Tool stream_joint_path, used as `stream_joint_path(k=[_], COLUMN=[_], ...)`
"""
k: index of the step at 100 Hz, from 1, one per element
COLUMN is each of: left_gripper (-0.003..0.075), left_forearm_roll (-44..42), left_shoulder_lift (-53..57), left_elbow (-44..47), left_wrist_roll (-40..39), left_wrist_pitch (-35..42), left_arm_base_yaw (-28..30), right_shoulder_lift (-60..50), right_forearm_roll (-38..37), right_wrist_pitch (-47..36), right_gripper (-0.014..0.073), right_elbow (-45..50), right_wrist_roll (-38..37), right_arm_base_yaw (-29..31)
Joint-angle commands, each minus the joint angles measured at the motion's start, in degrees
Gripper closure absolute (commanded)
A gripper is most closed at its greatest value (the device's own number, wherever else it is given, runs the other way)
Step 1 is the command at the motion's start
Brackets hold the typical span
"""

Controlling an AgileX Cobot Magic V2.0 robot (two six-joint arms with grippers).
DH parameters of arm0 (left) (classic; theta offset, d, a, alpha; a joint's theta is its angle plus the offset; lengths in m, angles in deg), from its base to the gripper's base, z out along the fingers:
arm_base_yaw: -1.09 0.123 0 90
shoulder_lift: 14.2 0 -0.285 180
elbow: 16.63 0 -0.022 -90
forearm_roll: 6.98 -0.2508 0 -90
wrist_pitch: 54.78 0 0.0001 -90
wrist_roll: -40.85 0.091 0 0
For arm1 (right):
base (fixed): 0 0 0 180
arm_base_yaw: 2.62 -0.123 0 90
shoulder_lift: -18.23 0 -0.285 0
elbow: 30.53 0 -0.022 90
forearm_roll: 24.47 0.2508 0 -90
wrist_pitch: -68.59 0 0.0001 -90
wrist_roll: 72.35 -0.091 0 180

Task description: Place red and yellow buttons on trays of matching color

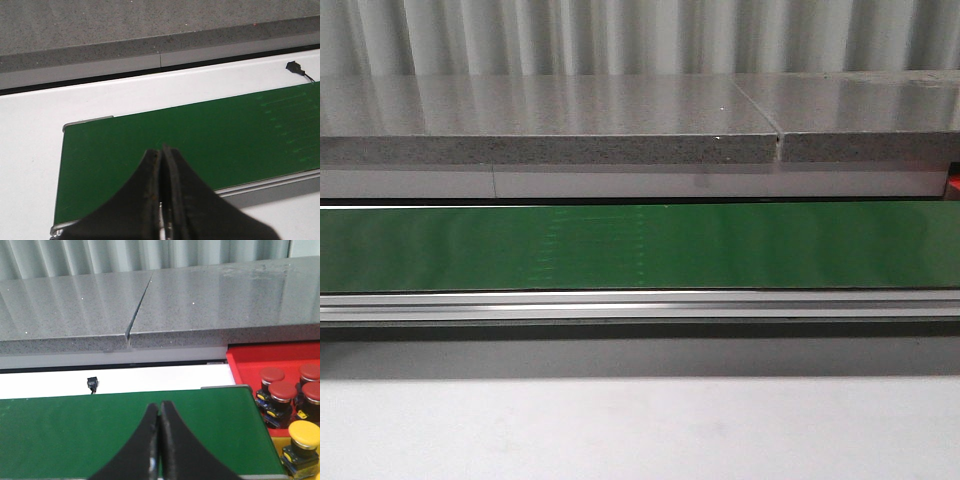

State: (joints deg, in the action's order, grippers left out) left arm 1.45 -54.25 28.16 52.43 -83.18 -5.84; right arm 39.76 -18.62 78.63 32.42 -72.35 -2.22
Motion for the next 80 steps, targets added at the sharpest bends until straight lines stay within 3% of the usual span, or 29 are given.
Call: stream_joint_path(k=[1, 21, 39, 80], left_gripper=[0.0741, 0.0741, 0.0741, 0.0741], left_forearm_roll=[0.65, 0.65, 0.65, 0.65], left_shoulder_lift=[-0.07, -0.07, -0.07, -0.07], left_elbow=[-1.69, -1.69, -1.69, -1.69], left_wrist_roll=[-0.44, -0.44, -0.44, -0.44], left_wrist_pitch=[4.2, 4.2, 4.2, 3.94], left_arm_base_yaw=[-0.53, -0.53, -0.53, -0.53], right_shoulder_lift=[-1.13, -1.9, -5.69, -15.55], right_forearm_roll=[-1.43, -3.75, -12.47, -11.99], right_wrist_pitch=[-4.48, -7.0, -13.3, -10.9], right_gripper=[0.0665, 0.0665, 0.0665, 0.0665], right_elbow=[-0.3, 3.31, 6.78, 14.88], right_wrist_roll=[0.37, 0.0, -8.65, -9.16], right_arm_base_yaw=[0.01, 0.31, 1.49, 1.77])
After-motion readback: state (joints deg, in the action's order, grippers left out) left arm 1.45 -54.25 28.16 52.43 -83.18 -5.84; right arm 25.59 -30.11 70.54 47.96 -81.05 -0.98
